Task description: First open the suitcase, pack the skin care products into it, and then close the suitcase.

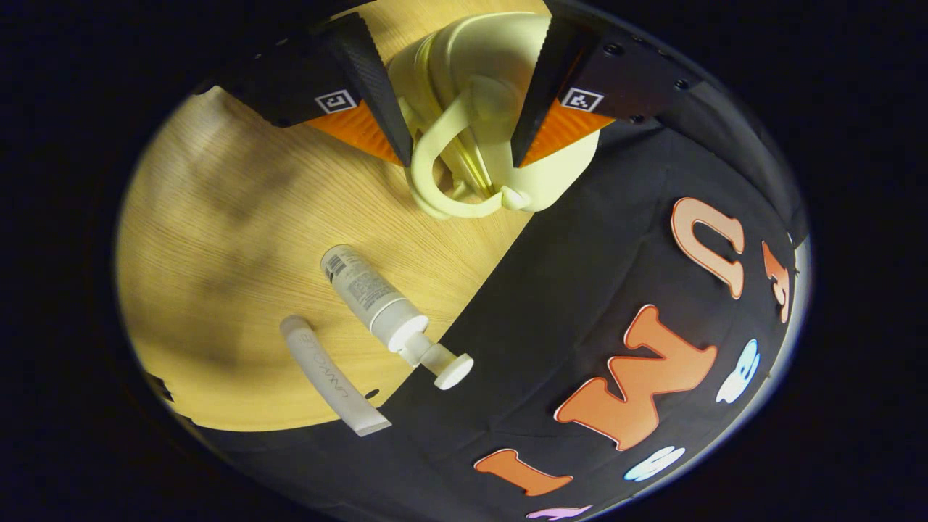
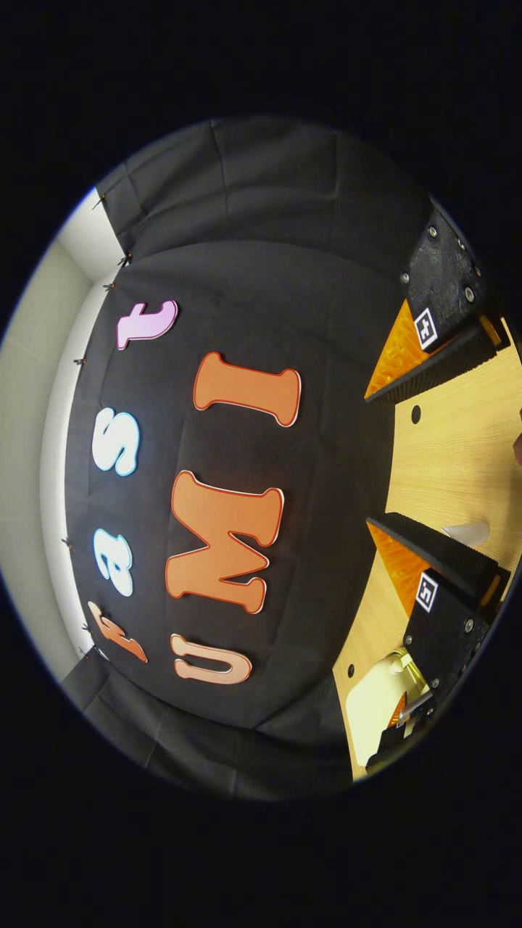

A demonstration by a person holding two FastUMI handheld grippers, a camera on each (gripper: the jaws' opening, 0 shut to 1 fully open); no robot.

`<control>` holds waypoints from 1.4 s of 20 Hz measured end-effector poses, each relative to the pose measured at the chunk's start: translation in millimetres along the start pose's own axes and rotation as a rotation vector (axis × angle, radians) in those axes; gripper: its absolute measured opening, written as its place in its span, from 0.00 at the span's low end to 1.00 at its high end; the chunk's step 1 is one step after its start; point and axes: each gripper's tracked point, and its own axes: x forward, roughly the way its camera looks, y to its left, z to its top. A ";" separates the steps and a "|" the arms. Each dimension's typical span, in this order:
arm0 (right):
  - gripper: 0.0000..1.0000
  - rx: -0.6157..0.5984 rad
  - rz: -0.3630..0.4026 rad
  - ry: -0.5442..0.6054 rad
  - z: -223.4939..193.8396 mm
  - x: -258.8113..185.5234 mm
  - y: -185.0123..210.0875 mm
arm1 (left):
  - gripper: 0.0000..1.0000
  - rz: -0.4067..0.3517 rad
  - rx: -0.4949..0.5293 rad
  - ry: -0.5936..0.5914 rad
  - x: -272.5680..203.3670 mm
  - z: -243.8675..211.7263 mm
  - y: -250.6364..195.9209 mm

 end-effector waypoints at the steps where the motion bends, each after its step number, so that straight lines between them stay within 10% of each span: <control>1: 0.96 0.000 -0.002 -0.001 0.1 -0.6 -0.8 | 0.78 -0.007 0.012 0.000 1.3 2.3 -3.5; 6: 0.96 -0.006 -0.009 -0.004 3.0 -2.6 -0.7 | 0.34 -0.015 0.071 -0.013 -7.5 11.1 -9.5; 17: 0.96 0.000 -0.004 -0.016 10.1 0.2 14.8 | 0.33 0.040 0.138 0.069 -6.4 -6.7 3.4; 19: 0.96 -0.005 0.001 -0.013 9.0 1.2 19.3 | 0.15 0.048 0.120 0.037 -5.0 -1.9 8.7; 28: 0.96 -0.019 0.058 0.016 0.4 5.6 55.4 | 0.12 0.071 -0.246 -0.044 -37.8 6.8 92.2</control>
